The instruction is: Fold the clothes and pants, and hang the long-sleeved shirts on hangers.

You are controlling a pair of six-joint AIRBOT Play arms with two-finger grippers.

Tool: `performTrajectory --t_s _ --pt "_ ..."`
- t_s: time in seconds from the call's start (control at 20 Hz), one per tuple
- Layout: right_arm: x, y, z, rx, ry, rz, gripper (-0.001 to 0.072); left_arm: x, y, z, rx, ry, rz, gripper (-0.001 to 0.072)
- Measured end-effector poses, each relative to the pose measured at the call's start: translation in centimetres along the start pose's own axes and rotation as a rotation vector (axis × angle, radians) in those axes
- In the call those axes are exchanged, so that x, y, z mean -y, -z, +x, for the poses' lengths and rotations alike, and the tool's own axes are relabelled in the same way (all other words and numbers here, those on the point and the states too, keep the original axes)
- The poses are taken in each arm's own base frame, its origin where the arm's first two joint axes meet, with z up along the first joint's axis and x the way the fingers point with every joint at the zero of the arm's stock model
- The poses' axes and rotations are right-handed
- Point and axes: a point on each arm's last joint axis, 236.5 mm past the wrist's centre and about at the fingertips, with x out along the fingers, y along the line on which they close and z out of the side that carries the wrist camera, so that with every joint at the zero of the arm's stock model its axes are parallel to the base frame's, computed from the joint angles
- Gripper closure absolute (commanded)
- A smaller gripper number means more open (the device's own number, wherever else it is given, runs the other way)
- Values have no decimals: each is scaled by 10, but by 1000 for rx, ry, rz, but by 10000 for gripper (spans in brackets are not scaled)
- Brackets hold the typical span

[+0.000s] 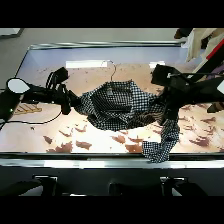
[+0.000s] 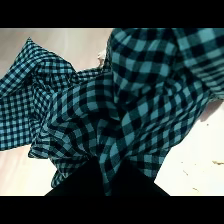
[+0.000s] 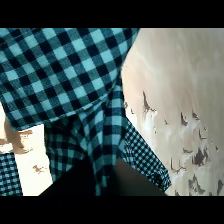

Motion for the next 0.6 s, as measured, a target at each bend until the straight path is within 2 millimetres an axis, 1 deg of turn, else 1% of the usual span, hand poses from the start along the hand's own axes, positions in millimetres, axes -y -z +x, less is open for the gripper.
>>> performTrajectory --t_s 0.05,0.15,0.2,0.4,0.6 --pt "1 3 0 -12 6 18 564 0 -1 0 5 -1 -2 691" --pt "7 17 -2 -70 37 69 549 0 -5 -1 14 -4 0 691" --pt "11 24 -3 -98 55 96 521 -2 -6 -2 18 -15 2 692" --pt "21 44 -7 -179 112 175 521 -12 -14 -9 40 -77 14 692" --pt "32 65 -14 -261 178 236 521 -18 -22 -15 57 -119 28 693"
